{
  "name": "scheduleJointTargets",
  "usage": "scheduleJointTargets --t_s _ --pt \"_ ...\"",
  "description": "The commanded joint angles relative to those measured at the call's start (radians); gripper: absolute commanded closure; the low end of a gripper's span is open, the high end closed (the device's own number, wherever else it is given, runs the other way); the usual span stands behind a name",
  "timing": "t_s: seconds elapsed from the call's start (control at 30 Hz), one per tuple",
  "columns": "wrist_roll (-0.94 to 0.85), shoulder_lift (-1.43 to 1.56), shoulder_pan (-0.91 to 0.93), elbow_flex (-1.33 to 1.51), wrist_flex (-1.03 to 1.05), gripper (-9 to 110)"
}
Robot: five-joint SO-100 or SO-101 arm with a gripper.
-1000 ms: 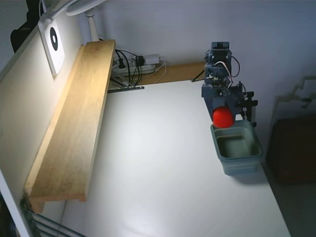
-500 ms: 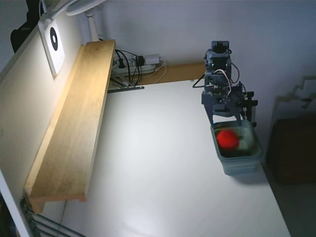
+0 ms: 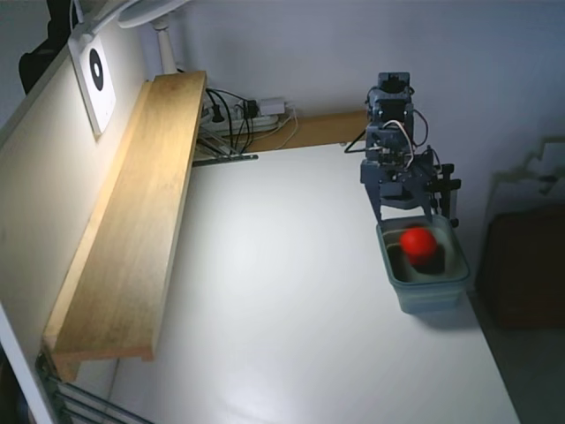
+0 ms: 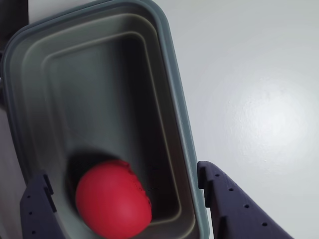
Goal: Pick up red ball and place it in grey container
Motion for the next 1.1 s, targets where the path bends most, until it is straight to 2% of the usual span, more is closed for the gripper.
scheduleJointTargets --t_s 0.0,0.53,1.07 --pt "0.002 0.065 -0.002 0.000 -0.010 64" --pt "0.002 0.127 0.166 0.015 0.031 68" --pt "0.002 0.249 0.491 0.044 0.110 78"
